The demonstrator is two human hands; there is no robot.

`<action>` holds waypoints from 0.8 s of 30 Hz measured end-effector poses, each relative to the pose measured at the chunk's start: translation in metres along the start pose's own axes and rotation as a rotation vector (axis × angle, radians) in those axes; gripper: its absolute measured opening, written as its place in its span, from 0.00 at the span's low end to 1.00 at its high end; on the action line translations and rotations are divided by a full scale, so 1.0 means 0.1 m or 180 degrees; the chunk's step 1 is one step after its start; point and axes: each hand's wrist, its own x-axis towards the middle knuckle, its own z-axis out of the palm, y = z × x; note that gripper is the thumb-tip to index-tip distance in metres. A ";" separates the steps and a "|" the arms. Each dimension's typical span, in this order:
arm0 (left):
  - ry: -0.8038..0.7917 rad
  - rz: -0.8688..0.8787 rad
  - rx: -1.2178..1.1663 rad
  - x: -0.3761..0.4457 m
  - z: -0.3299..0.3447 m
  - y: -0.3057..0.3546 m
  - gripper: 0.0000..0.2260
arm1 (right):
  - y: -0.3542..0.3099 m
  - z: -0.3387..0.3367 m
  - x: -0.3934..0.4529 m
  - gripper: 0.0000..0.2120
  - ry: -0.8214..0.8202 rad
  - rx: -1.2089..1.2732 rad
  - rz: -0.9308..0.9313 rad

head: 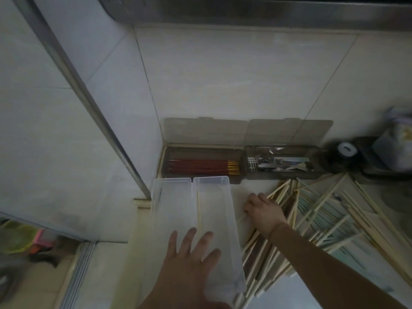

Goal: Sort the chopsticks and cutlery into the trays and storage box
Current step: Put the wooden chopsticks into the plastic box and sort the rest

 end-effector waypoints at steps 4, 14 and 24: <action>0.0103 -0.0031 -0.0214 -0.06 0.11 -0.03 0.39 | 0.12 -0.23 -0.06 0.15 0.1455 0.0652 -0.0600; 0.1263 -0.0028 -0.0438 -0.13 0.29 0.01 0.33 | -0.64 -1.13 0.10 0.16 0.2797 0.3885 0.0580; 0.1272 -0.0032 -0.0446 -0.14 0.38 0.04 0.34 | -1.21 -0.40 0.44 0.16 -0.1233 0.1512 0.0488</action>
